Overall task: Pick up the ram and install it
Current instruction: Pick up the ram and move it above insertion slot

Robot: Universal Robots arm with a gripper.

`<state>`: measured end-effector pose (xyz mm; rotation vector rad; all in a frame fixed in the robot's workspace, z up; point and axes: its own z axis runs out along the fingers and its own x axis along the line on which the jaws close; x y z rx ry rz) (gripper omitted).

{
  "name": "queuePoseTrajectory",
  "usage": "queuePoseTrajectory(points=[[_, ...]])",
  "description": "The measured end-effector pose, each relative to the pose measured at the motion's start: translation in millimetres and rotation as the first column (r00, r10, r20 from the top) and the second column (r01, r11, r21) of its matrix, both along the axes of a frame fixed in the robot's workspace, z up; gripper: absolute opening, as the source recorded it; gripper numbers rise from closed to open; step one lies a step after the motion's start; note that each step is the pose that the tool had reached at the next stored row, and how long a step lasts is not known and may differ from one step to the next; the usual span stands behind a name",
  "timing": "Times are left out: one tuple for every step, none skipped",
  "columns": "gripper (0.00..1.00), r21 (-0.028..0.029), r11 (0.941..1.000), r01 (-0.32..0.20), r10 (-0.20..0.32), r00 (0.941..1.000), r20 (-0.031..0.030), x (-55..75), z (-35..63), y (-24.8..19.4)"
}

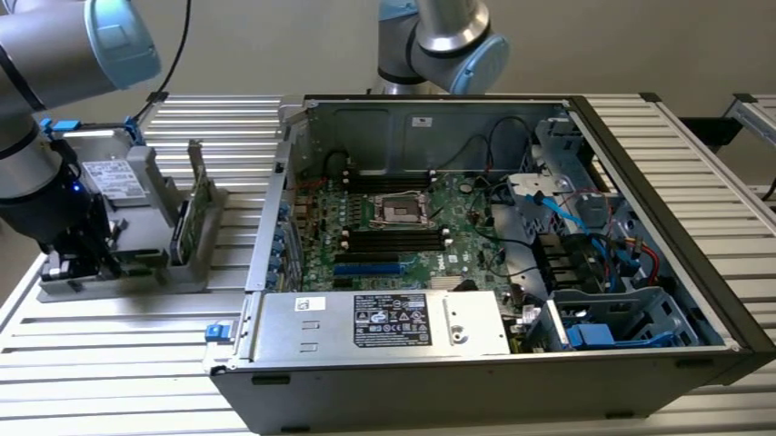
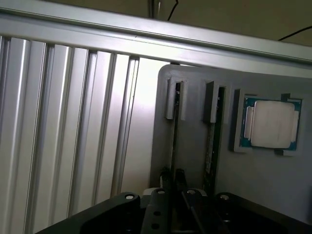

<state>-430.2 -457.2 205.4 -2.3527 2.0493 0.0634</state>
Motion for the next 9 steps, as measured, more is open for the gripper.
queuePoseTrajectory(points=[[0.14,0.0001,1.0000,0.000,0.000,1.0000,0.0000,0.3,0.7,0.0],[0.14,0.0001,1.0000,0.000,0.000,1.0000,-0.0001,0.5,1.3,0.1],[0.14,0.0000,1.0000,0.000,0.000,1.0000,-0.0003,0.8,2.2,0.1],[0.14,0.0002,1.0000,0.000,0.000,1.0000,-0.0004,1.1,3.0,0.1],[0.14,0.0002,1.0000,0.000,0.000,1.0000,-0.0004,1.4,3.8,0.1],[0.14,0.0003,1.0000,0.000,0.000,1.0000,-0.0001,1.7,4.5,0.2],[0.14,0.0004,1.0000,0.000,0.000,1.0000,0.0000,2.0,5.2,0.2],[0.14,0.0005,1.0000,0.000,0.000,1.0000,0.0001,2.1,5.9,0.3],[0.14,0.0004,1.0000,0.000,0.000,1.0000,-0.0001,2.2,6.7,0.3]])
